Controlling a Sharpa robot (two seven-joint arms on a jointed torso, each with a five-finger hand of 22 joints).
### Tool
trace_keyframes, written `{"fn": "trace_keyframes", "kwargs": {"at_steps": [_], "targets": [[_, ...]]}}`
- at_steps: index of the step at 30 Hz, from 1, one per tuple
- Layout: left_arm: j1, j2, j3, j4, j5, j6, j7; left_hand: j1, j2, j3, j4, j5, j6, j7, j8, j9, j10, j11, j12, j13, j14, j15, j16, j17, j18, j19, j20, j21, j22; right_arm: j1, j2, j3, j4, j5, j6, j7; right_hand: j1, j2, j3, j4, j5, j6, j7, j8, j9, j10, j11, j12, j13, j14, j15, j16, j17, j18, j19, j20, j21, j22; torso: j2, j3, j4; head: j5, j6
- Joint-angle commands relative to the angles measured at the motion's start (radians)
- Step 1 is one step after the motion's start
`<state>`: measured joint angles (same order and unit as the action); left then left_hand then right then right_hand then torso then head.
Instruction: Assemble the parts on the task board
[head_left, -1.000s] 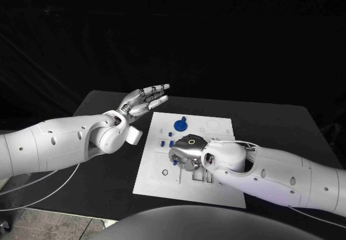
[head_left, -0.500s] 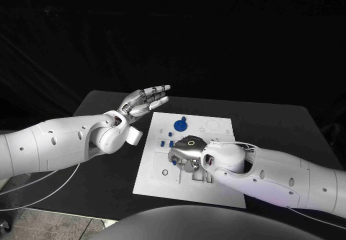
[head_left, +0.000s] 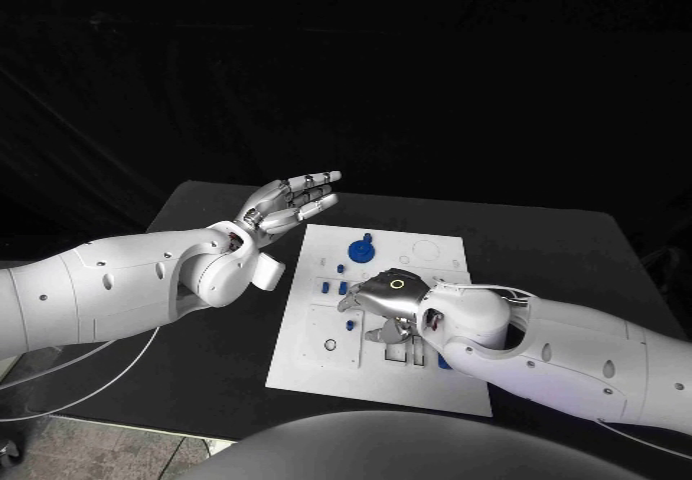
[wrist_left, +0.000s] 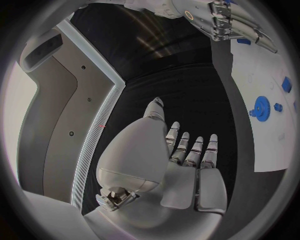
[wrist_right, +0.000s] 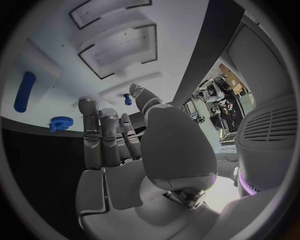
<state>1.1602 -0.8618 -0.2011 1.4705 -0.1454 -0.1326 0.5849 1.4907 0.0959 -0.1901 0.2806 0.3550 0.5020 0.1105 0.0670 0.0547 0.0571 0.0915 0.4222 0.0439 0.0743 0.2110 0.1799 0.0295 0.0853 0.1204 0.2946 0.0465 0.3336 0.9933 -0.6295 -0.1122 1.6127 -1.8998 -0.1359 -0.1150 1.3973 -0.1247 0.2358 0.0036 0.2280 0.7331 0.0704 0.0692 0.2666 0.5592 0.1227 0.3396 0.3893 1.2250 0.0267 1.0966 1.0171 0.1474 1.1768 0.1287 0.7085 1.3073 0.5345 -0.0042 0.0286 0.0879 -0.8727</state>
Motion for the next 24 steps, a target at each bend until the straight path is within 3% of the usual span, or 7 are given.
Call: {"fn": "trace_keyframes", "kwargs": {"at_steps": [1, 7, 10, 13, 14, 16, 24], "targets": [[0.0, 0.0, 0.001, 0.002, 0.006, 0.019, 0.004, 0.009, 0.0, -0.004, 0.001, 0.006, 0.005, 0.001, -0.006, 0.0, -0.001, 0.009, 0.004, 0.001, 0.002, 0.003, 0.007, 0.002, -0.01, 0.009, 0.0, 0.007, 0.002, 0.034, -0.044, 0.005, 0.033, 0.015, -0.074, -0.026, 0.013, 0.001, -0.011, 0.008, -0.003, -0.005, 0.001, 0.0, -0.004, -0.011, 0.002, 0.007, -0.003, -0.005, 0.0, 0.004, 0.001, 0.006, -0.003, 0.003, 0.0, 0.05, 0.001, -0.001, -0.002, -0.006, 0.0], [0.0, 0.001, 0.001, 0.001, 0.007, 0.018, 0.004, 0.009, 0.0, -0.005, 0.001, 0.006, 0.006, 0.001, -0.006, 0.0, -0.001, 0.009, 0.004, 0.001, 0.002, 0.003, 0.007, 0.002, -0.01, 0.01, 0.0, 0.007, 0.002, 0.102, -0.135, 0.006, 0.07, 0.074, -0.098, -0.032, 0.023, 0.015, -0.029, 0.035, 0.012, 0.039, 0.017, 0.019, -0.007, 0.002, 0.008, 0.041, -0.012, 0.017, 0.003, 0.034, 0.016, 0.0, 0.027, 0.005, 0.032, 0.062, -0.001, -0.0008, -0.001, -0.015, 0.0], [0.0, 0.002, 0.001, 0.0, 0.009, 0.019, 0.004, 0.011, 0.002, -0.005, 0.002, 0.009, 0.006, 0.001, -0.006, 0.0, -0.001, 0.009, 0.004, 0.001, 0.003, 0.003, 0.007, 0.002, -0.009, 0.012, 0.0, 0.008, 0.002, 0.125, -0.174, 0.006, 0.067, 0.106, -0.108, -0.033, -0.011, 0.008, -0.06, 0.082, -0.012, 0.036, 0.018, 0.011, -0.02, 0.02, 0.015, 0.049, -0.034, 0.055, 0.006, 0.072, 0.044, -0.009, 0.067, 0.007, 0.084, 0.076, -0.002, -0.0006, -0.0018, -0.018, 0.0], [0.0, 0.004, 0.001, -0.001, 0.01, 0.02, 0.004, 0.011, 0.004, -0.005, 0.002, 0.012, 0.006, 0.001, -0.006, 0.0, -0.001, 0.01, 0.004, 0.001, 0.003, 0.004, 0.007, 0.002, -0.009, 0.013, 0.0, 0.008, 0.003, 0.133, -0.2, 0.006, 0.055, 0.123, -0.105, -0.034, -0.004, -0.038, -0.108, 0.2, -0.05, -0.035, -0.042, -0.004, -0.057, 0.008, 0.019, 0.018, -0.091, 0.065, 0.012, 0.077, 0.037, -0.008, 0.082, 0.008, 0.084, 0.077, -0.001, -0.0003, -0.0003, -0.023, 0.0], [0.0, 0.005, 0.001, -0.001, 0.011, 0.021, 0.004, 0.011, 0.004, -0.005, 0.002, 0.012, 0.006, 0.001, -0.006, 0.0, -0.001, 0.01, 0.004, 0.001, 0.003, 0.004, 0.007, 0.002, -0.009, 0.013, 0.0, 0.008, 0.003, 0.135, -0.208, 0.006, 0.05, 0.128, -0.099, -0.036, 0.004, -0.065, -0.131, 0.251, -0.067, -0.058, -0.047, -0.006, -0.069, 0.003, 0.02, 0.007, -0.108, 0.065, 0.011, 0.078, 0.035, -0.009, 0.083, 0.009, 0.082, 0.077, -0.001, 0.0001, -0.0005, -0.024, 0.0], [-0.001, 0.006, 0.001, -0.002, 0.011, 0.023, 0.004, 0.012, 0.006, -0.006, 0.003, 0.014, 0.006, 0.001, -0.006, 0.0, -0.001, 0.01, 0.004, 0.001, 0.004, 0.004, 0.007, 0.001, -0.009, 0.015, 0.0, 0.008, 0.004, 0.136, -0.22, 0.006, 0.04, 0.134, -0.088, -0.039, 0.019, -0.097, -0.161, 0.294, -0.081, -0.077, -0.05, -0.008, -0.081, -0.005, 0.022, -0.006, -0.129, 0.066, 0.011, 0.08, 0.034, -0.01, 0.085, 0.01, 0.081, 0.077, -0.001, 0.0012, -0.0016, -0.025, 0.0], [-0.005, 0.017, 0.001, -0.015, 0.012, 0.026, 0.008, 0.026, 0.013, -0.007, 0.001, 0.04, 0.009, 0.003, -0.006, 0.001, -0.001, 0.009, 0.002, 0.001, 0.002, 0.001, 0.002, 0.001, -0.011, 0.02, 0.0, 0.008, -0.001, 0.116, -0.241, 0.005, 0.002, 0.142, -0.088, -0.028, -0.005, -0.132, -0.198, 0.296, -0.082, -0.116, -0.068, -0.012, -0.103, -0.016, 0.027, -0.033, -0.17, 0.055, 0.012, 0.061, 0.005, -0.007, 0.082, 0.012, 0.056, 0.072, -0.002, -0.0002, 0.0012, -0.034, 0.0]]}}
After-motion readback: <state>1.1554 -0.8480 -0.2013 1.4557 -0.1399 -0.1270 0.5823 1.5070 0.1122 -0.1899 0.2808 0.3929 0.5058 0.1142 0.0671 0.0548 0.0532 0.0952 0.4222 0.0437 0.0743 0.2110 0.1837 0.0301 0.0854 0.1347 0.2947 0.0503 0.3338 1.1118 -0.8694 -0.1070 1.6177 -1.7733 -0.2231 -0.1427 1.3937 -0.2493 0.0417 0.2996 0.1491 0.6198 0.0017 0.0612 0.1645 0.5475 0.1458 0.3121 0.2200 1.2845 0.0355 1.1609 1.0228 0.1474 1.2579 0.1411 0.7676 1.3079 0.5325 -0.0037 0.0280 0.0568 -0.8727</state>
